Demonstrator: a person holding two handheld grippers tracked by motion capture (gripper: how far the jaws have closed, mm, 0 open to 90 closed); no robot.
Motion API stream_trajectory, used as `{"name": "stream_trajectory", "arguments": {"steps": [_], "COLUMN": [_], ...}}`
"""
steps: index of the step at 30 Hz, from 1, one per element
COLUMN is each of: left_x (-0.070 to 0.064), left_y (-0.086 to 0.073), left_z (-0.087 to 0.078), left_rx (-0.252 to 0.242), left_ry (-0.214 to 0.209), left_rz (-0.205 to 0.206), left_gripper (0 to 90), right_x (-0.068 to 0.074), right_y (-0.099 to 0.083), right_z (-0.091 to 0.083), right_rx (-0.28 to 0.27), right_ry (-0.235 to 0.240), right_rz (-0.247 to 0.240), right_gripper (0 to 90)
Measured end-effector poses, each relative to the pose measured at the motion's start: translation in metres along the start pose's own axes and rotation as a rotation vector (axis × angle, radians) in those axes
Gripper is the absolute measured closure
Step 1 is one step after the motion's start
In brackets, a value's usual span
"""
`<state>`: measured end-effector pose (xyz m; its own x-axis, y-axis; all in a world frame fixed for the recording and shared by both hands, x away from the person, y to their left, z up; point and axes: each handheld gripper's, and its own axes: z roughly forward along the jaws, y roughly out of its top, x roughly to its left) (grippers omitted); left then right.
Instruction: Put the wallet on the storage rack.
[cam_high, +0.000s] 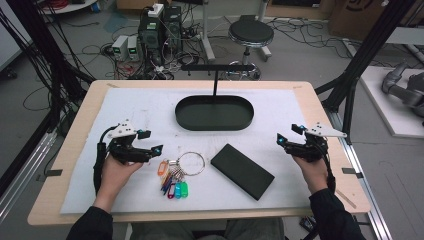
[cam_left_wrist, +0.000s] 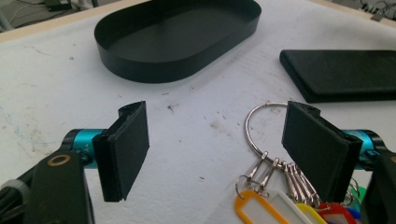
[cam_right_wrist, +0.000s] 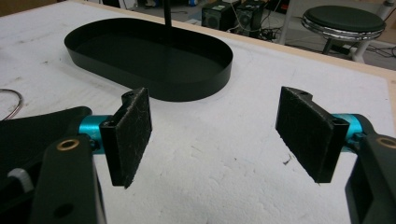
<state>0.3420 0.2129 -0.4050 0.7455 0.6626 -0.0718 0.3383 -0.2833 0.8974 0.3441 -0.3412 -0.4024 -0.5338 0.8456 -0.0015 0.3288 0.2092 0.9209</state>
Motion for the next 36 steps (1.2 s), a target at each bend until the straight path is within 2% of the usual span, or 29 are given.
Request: {"name": "stream_trajectory", "arguments": {"steps": [5, 10, 15, 18, 23, 30, 34, 36], "left_x": [0.0, -0.003, 0.001, 0.0, 0.0, -0.003, -0.005, -0.005], "left_y": [0.002, 0.005, 0.003, 0.001, -0.002, -0.001, -0.001, 0.0], "left_z": [0.002, 0.001, 0.001, 0.0, 0.001, 0.005, 0.008, 0.008], "left_rx": [0.004, -0.022, -0.02, -0.035, -0.031, -0.021, -0.008, -0.014], "left_ry": [-0.011, 0.001, -0.001, 0.007, 0.02, 0.008, 0.022, 0.023], "left_rz": [-0.018, -0.029, -0.049, -0.053, -0.064, -0.046, -0.036, -0.035], "left_gripper": [22.3, 22.3, 23.1, 24.3, 24.5, 28.1, 30.1, 30.2], "right_x": [-0.006, -0.01, -0.012, -0.012, -0.012, -0.005, 0.006, 0.012], "right_y": [-0.002, -0.002, -0.002, -0.002, -0.001, -0.002, -0.007, -0.01], "right_z": [-0.007, -0.008, -0.008, -0.01, -0.013, -0.018, -0.024, -0.026], "right_rx": [-0.021, -0.019, -0.016, -0.015, -0.023, -0.011, 0.02, 0.053], "right_ry": [-0.023, -0.03, -0.035, -0.04, -0.051, 0.002, 0.031, 0.047], "right_rz": [0.026, 0.048, 0.046, 0.045, 0.047, 0.034, 0.016, 0.008], "right_gripper": [27.4, 27.4, 27.4, 27.4, 28.4, 37.8, 41.6, 42.9]}}
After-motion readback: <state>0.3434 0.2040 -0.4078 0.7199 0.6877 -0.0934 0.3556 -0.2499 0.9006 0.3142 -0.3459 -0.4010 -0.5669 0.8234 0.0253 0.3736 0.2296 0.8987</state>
